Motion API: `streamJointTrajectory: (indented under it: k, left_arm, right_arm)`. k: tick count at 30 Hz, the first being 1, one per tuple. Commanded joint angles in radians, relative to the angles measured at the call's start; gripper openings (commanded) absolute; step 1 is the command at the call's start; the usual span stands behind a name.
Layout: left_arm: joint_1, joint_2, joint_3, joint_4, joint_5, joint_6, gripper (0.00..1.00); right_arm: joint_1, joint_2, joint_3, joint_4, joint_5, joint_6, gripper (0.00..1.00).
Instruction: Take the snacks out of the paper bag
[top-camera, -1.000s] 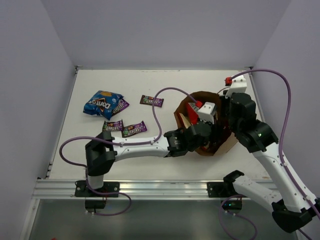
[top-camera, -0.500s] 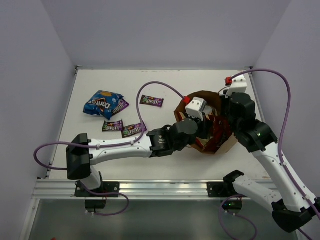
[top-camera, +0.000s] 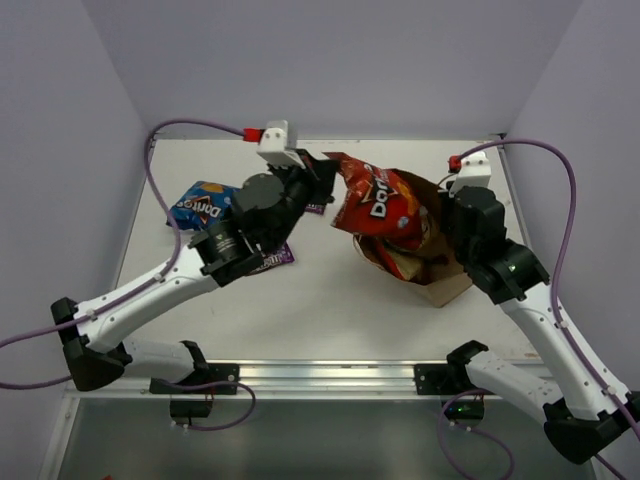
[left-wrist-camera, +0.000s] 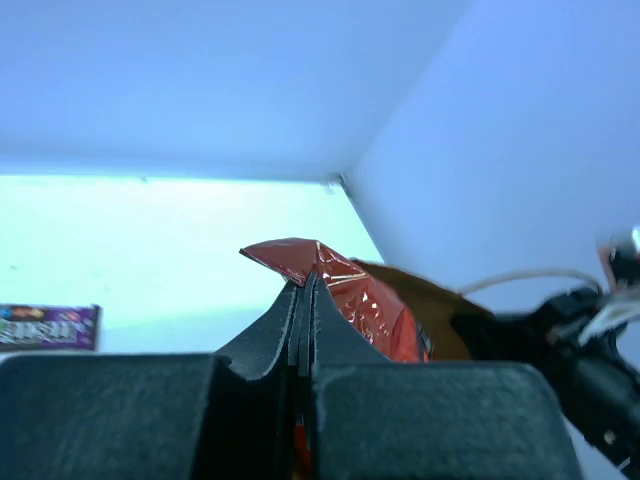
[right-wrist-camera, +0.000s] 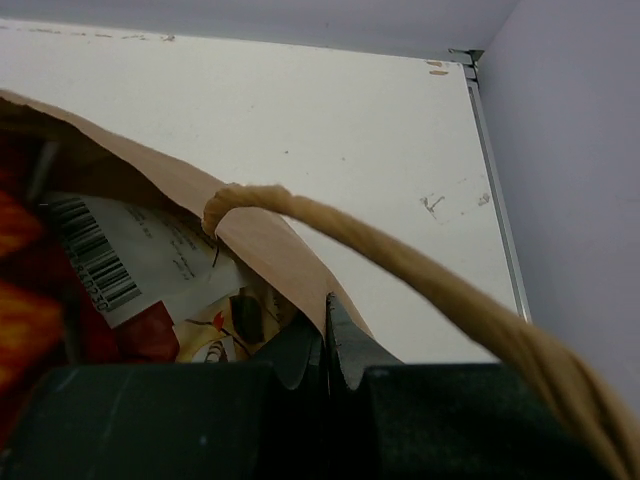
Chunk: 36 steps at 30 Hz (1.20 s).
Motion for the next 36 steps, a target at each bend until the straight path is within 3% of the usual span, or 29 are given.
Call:
streamJointTrajectory:
  k: [1, 7, 16, 21, 26, 31, 36]
  left_arm:
    - [0.072, -0.098, -0.035, -0.024, -0.056, 0.056, 0.0]
    - [0.187, -0.144, -0.041, -0.077, -0.101, 0.122, 0.0]
    - [0.383, -0.029, -0.033, -0.09, -0.046, 0.141, 0.0]
    - [0.517, 0.09, -0.102, 0.048, 0.152, 0.168, 0.0]
    - [0.56, 0.322, -0.156, 0.126, 0.236, 0.219, 0.0]
    - [0.566, 0.368, -0.275, 0.189, 0.327, 0.169, 0.0]
    - [0.568, 0.407, -0.309, 0.091, 0.309, 0.096, 0.0]
  right_arm:
    - [-0.003, 0.016, -0.015, 0.033, 0.087, 0.023, 0.0]
    - [-0.016, 0.033, -0.025, 0.013, 0.107, 0.052, 0.0]
    - [-0.019, 0.014, -0.034, 0.006, 0.105, 0.053, 0.0]
    - [-0.019, 0.011, -0.038, 0.006, 0.088, 0.053, 0.0]
    - [-0.019, 0.005, -0.044, 0.006, 0.09, 0.049, 0.0]
    - [-0.019, 0.005, -0.044, 0.006, 0.099, 0.046, 0.0]
    - [-0.019, 0.008, -0.036, 0.006, 0.091, 0.046, 0.0]
